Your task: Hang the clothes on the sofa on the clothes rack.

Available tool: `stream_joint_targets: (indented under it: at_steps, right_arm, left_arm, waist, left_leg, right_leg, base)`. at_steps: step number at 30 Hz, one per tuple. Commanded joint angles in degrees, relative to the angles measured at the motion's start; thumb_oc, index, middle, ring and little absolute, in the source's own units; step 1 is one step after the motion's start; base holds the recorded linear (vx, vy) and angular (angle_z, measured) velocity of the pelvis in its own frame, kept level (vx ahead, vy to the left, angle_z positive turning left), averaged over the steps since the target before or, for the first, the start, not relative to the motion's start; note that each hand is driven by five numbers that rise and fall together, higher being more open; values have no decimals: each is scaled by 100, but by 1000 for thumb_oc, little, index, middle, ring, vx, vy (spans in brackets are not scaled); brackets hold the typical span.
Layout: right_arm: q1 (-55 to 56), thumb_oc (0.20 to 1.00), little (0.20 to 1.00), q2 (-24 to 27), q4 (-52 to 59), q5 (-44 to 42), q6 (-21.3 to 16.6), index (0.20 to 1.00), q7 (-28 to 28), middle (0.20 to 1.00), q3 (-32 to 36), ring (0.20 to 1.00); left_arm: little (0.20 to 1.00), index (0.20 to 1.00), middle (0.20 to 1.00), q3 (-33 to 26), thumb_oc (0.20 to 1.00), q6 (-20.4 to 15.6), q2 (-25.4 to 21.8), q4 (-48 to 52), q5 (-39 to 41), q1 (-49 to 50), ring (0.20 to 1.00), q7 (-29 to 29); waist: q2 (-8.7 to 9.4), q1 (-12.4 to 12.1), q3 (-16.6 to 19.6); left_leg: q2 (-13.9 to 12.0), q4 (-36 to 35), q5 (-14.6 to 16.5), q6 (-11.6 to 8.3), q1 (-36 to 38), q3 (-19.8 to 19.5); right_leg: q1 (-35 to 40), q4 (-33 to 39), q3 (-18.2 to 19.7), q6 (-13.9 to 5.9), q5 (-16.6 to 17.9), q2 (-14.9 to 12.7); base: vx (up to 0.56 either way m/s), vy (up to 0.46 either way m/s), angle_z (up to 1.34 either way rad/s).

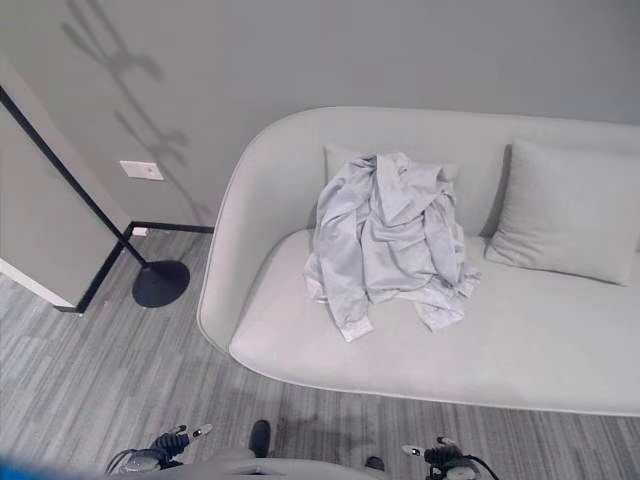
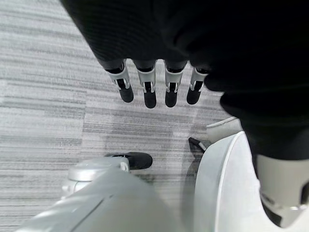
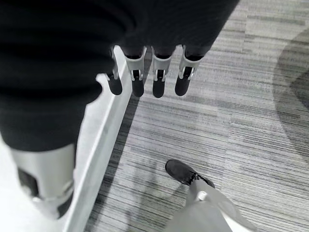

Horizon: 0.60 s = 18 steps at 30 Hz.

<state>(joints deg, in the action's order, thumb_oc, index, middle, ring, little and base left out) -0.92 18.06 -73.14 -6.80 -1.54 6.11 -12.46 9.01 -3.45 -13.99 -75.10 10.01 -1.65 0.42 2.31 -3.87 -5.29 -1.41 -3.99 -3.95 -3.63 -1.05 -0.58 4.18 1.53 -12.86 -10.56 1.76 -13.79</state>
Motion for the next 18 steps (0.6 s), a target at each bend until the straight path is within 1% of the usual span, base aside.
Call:
stream_joint_targets:
  at_steps: [1,2,3,4,5,6,7,8,9,10,11,12,13,14,15,16,17,18]
  right_arm:
    - [-227,1000,1000,141,67,-9,-54,1000,-25,1000,-96,1000]
    - [-233,1000,1000,128,95,-19,-62,1000,-26,1000,-86,1000]
    - [-229,1000,1000,115,108,-36,-71,1000,-20,1000,-76,1000]
    - [-216,1000,1000,105,109,-63,-86,1000,6,1000,-38,1000]
    - [-221,1000,1000,103,102,-76,-84,1000,14,1000,-16,1000]
    - [-221,1000,1000,103,102,-76,-84,1000,14,1000,-16,1000]
    - [-235,1000,1000,120,104,-106,-74,1000,37,1000,44,1000]
    - [-235,1000,1000,121,104,-106,-74,1000,37,1000,45,1000]
    - [-240,1000,1000,124,116,-120,-76,1000,40,1000,77,1000]
    - [-229,1000,1000,137,150,-122,-71,1000,61,1000,113,1000]
    - [-222,1000,1000,141,161,-112,-67,1000,70,1000,123,1000]
    - [-221,1000,1000,143,162,-112,-67,1000,70,1000,123,1000]
    - [-213,1000,1000,144,193,-92,-75,1000,86,1000,130,1000]
    - [-191,1000,1000,151,211,-52,-79,1000,91,1000,100,1000]
    - [-188,1000,1000,149,221,-40,-75,1000,91,1000,88,1000]
    - [-179,1000,1000,155,220,-25,-85,1000,90,1000,74,1000]
    - [-179,1000,1000,155,219,-25,-85,1000,90,1000,74,1000]
    - [-142,1000,1000,160,239,0,-96,1000,77,1000,60,1000]
  left_arm:
    - [1000,1000,1000,10,1000,-32,-149,-244,-129,-227,1000,2]
    - [1000,1000,1000,10,1000,-28,-176,-264,-158,-224,1000,25]
    - [1000,1000,1000,12,1000,-28,-191,-271,-159,-227,1000,30]
    - [1000,1000,1000,46,1000,-46,-229,-257,-169,-263,1000,44]
    - [1000,1000,1000,75,1000,-54,-239,-249,-183,-296,1000,59]
    - [1000,1000,1000,76,1000,-54,-239,-249,-183,-297,1000,59]
    - [1000,1000,1000,140,1000,-82,-259,-218,-190,-360,1000,92]
    - [1000,1000,1000,141,1000,-82,-259,-218,-190,-360,1000,92]
    - [1000,1000,1000,175,1000,-106,-252,-221,-188,-391,1000,103]
    - [1000,1000,1000,165,1000,-120,-234,-203,-190,-397,1000,135]
    - [1000,1000,1000,155,1000,-117,-218,-205,-200,-387,1000,155]
    - [1000,1000,1000,155,1000,-117,-216,-205,-200,-386,1000,155]
    - [1000,1000,1000,139,1000,-129,-202,-208,-211,-384,1000,169]
    - [1000,1000,1000,139,1000,-134,-178,-217,-255,-366,1000,179]
    - [1000,1000,1000,154,1000,-134,-171,-232,-277,-374,1000,178]
    - [1000,1000,1000,179,1000,-146,-166,-244,-305,-379,1000,186]
    - [1000,1000,1000,179,1000,-146,-165,-244,-305,-378,1000,186]
    - [1000,1000,1000,196,1000,-168,-161,-249,-349,-374,1000,200]
  waist:
    - [-399,-115,-157]
    - [-415,-86,-188]
    - [-418,-75,-202]
    - [-410,-54,-216]
    - [-397,-38,-225]
    - [-400,-37,-228]
    - [-367,14,-264]
    - [-371,15,-268]
    - [-373,42,-298]
    - [-352,116,-336]
    - [-353,143,-362]
    - [-368,143,-373]
    - [-336,160,-397]
    - [-339,221,-455]
    - [-301,260,-462]
    - [-252,303,-453]
    - [-259,305,-463]
    - [-162,336,-426]
  left_leg:
    - [459,-101,260,293,121,95]
    - [423,-101,272,295,165,52]
    - [392,-101,285,298,202,13]
    - [301,-101,333,257,253,-78]
    - [272,-90,351,234,260,-132]
    - [268,-90,354,232,265,-134]
    - [207,-83,402,186,272,-212]
    - [203,-83,406,185,279,-215]
    - [143,-99,456,144,312,-266]
    - [95,-101,566,78,414,-320]
    - [56,-101,635,46,508,-325]
    - [40,-101,646,42,526,-326]
    - [9,-101,737,-5,633,-328]
    - [-107,-101,890,-95,895,-295]
    - [-143,-101,955,-137,987,-287]
    - [-167,-101,1023,-186,1066,-332]
    - [-175,-101,1027,-187,1079,-334]
    - [-304,-101,1122,-291,1194,-350]
  right_leg:
    - [-677,-1244,96,-5,-321,597]
    - [-833,-1532,140,15,-294,572]
    - [-939,-1663,177,52,-285,549]
    - [-1025,-1505,236,107,-233,476]
    - [-1079,-1350,311,103,-170,436]
    - [-1071,-1345,308,104,-170,440]
    - [-1180,-955,450,23,65,298]
    - [-1167,-945,445,24,69,302]
    - [-1355,-695,488,-63,222,208]
    - [-1571,-244,462,-207,489,57]
    - [-1678,-79,393,-276,603,9]
    - [-1652,-67,384,-274,605,25]
    - [-1815,106,219,-366,714,-39]
    - [-1914,276,-12,-444,830,-47]
    - [-1950,278,-55,-444,878,-45]
    - [-1877,300,19,-444,926,-26]
    - [-1861,301,13,-444,922,-20]
    - [-1757,222,118,-444,1044,-7]
  base:
    - [63,84,-38]
    - [98,86,-25]
    - [165,-14,-7]
    - [174,-76,1]
    - [141,-79,8]
    - [123,-122,29]
    - [81,-91,33]
    - [141,-158,39]
    - [205,-191,27]
    - [290,-263,13]
    - [233,-197,-3]
    - [194,-177,-14]
    - [296,-293,22]
    - [382,-405,50]
    - [393,-440,60]
    - [205,-253,45]
    - [304,-443,26]
    - [294,-486,17]
